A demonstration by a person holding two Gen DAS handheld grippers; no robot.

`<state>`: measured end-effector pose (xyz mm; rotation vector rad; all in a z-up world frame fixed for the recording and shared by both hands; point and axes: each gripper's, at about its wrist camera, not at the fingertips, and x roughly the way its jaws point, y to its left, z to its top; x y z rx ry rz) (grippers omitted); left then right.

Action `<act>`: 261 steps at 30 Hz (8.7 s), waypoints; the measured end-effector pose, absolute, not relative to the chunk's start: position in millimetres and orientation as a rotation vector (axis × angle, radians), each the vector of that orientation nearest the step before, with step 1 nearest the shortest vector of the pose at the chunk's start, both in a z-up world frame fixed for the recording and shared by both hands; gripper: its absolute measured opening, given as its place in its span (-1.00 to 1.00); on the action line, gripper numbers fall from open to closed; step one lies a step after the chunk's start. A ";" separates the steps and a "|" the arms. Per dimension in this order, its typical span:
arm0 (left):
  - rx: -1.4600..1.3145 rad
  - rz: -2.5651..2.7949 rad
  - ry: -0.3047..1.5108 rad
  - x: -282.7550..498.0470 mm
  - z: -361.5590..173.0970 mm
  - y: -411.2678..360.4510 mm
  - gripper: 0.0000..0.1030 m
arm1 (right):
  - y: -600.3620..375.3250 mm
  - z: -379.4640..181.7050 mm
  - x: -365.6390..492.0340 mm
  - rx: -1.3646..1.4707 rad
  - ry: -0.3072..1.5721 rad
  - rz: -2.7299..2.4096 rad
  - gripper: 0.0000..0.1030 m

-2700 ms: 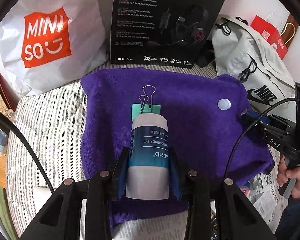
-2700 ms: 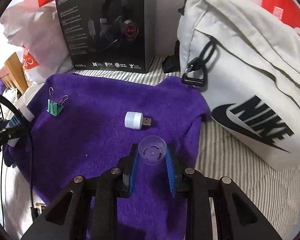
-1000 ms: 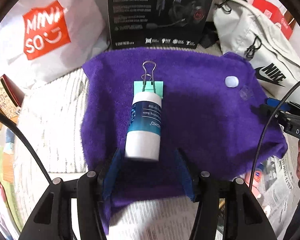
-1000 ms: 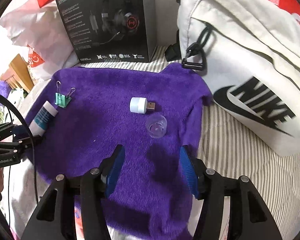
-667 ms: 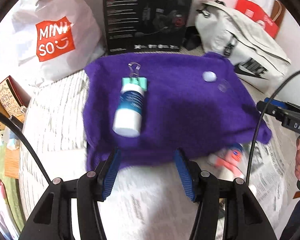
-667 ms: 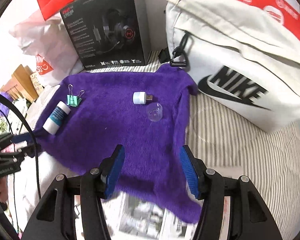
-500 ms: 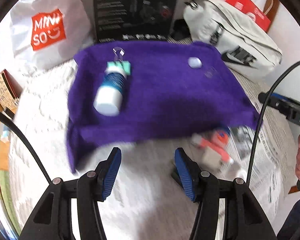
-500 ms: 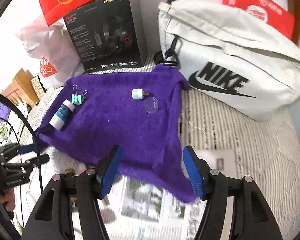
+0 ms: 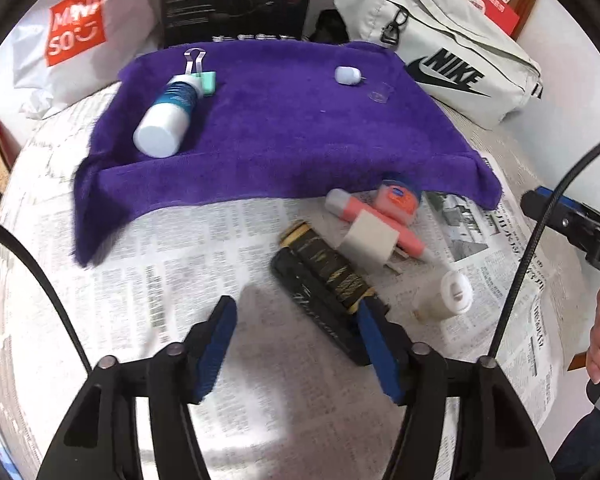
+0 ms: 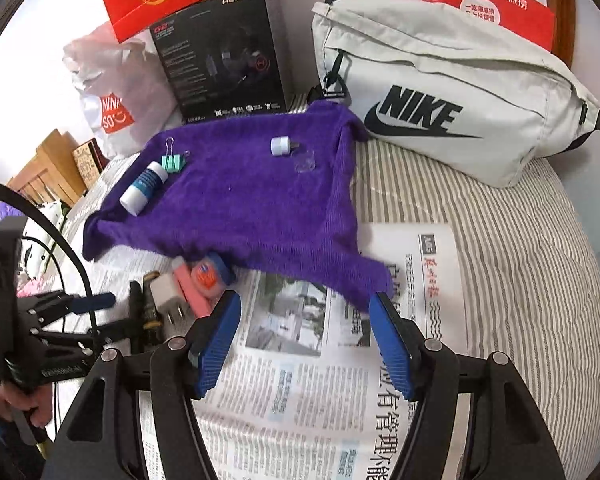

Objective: Organize rigid objects
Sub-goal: 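Withdraw both tools from the towel toward the black tubes, then grasp the black tube with left tool while right tool grasps the white tape roll, then carry the black tube with left tool while right tool carries the tape roll onto the towel, then open left tool to lay the tube down while right tool releases the tape roll, then withdraw both tools toward the remaining items on the newspaper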

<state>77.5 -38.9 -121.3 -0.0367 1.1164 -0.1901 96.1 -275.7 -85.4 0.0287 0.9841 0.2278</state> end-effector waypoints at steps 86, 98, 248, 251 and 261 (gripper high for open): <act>0.009 -0.109 1.074 78.2 -124.7 18.2 -0.58 | -230.6 -133.1 80.6 -0.194 1.011 0.265 -0.44; -0.020 -0.113 1.084 78.5 -122.6 18.6 -0.59 | -240.9 -132.7 84.1 -0.151 1.017 0.258 -0.44; -0.054 -0.256 1.211 108.0 -127.0 -74.6 -0.24 | -281.2 -73.3 113.7 0.015 0.962 0.208 0.06; -0.009 -0.237 1.211 107.0 -127.6 -80.5 -0.23 | -282.6 -75.8 113.3 0.021 0.967 0.209 0.06; 0.042 -0.136 1.189 104.9 -128.0 -54.4 -0.11 | -282.4 -86.0 111.6 0.022 0.981 0.219 0.06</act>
